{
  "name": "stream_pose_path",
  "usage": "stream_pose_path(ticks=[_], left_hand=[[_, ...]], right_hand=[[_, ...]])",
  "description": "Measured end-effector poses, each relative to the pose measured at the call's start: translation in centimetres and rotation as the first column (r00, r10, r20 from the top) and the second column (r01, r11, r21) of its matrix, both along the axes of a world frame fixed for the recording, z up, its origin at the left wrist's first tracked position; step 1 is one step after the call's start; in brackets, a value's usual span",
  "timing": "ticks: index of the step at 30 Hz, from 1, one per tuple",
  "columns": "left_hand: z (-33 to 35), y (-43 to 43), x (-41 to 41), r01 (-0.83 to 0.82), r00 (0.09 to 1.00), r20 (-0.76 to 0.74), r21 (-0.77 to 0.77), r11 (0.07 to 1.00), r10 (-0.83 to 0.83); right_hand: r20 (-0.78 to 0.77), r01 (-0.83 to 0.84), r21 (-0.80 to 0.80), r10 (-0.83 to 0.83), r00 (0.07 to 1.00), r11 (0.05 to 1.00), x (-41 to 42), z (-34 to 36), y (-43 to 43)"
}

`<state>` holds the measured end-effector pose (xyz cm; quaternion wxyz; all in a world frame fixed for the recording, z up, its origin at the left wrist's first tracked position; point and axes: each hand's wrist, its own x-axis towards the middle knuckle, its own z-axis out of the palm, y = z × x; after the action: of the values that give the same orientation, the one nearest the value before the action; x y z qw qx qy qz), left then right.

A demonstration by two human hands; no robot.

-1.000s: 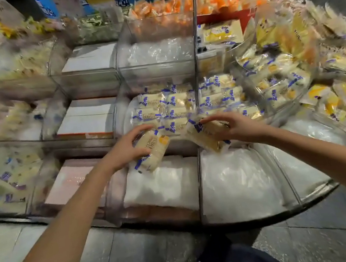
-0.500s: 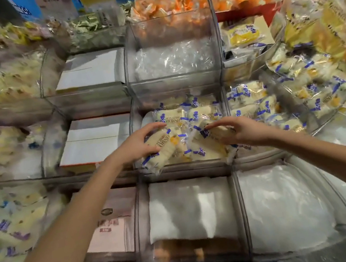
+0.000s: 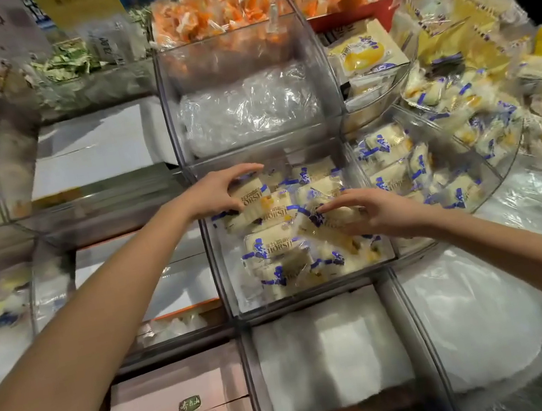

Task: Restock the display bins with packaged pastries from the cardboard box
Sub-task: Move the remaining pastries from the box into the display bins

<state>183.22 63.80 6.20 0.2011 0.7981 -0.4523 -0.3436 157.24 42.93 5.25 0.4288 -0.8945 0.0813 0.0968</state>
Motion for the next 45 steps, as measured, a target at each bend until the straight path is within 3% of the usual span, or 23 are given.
stream_pose_path(ticks=[3,5,8,12,14,19,22,31,34,38,45], left_hand=[[-0.8,-0.3,1.2,0.059,0.996,0.062,0.055,0.997,-0.063],[-1.0,-0.4,1.5,0.111,0.974,0.189,0.09,0.99,-0.126],[-1.6,-0.2,1.6,0.159,0.9,0.384,0.147,0.976,-0.204],[-2.4,0.9,1.5,0.205,0.832,0.479,0.203,0.957,-0.28],[-3.2,1.6,1.4,0.243,0.755,0.545,0.284,0.927,-0.365],[-4.1,2.0,0.5,0.164,0.661,0.667,0.318,0.934,-0.344],[-4.5,1.7,-0.5,0.115,0.649,0.684,0.344,0.932,-0.333],[-4.8,1.7,-1.0,0.031,0.51,0.799,0.354,0.935,-0.319],[-4.2,1.9,-0.4,0.081,0.573,0.752,0.344,0.936,-0.326],[-1.8,4.1,0.2,0.071,0.768,0.62,0.166,0.984,-0.16],[-0.9,8.4,-0.5,-0.115,0.818,0.56,-0.069,0.991,0.134]], right_hand=[[-0.011,-0.007,-0.014,0.007,1.0,1.0,1.2,-0.3,-0.3],[-0.03,-0.04,-0.026,0.039,0.999,0.999,2.0,-0.5,-0.3],[-0.036,-0.09,-0.018,0.09,0.995,0.996,3.5,-0.5,-0.2],[-0.051,-0.215,-0.004,0.215,0.975,0.977,6.8,-0.3,0.7],[-0.056,-0.299,-0.052,0.296,0.953,0.953,8.5,-0.4,1.7],[-0.09,-0.391,-0.157,0.381,0.92,0.907,10.7,-0.9,3.4],[-0.108,-0.428,-0.21,0.414,0.904,0.879,10.9,-1.1,3.6],[-0.15,-0.384,-0.224,0.357,0.922,0.896,9.8,-1.7,2.2],[-0.147,-0.399,-0.219,0.374,0.916,0.89,10.3,-1.7,2.9],[-0.106,-0.42,-0.218,0.407,0.907,0.881,11.8,-1.5,4.1],[-0.073,-0.468,-0.295,0.469,0.88,0.833,15.7,-2.0,6.8]])
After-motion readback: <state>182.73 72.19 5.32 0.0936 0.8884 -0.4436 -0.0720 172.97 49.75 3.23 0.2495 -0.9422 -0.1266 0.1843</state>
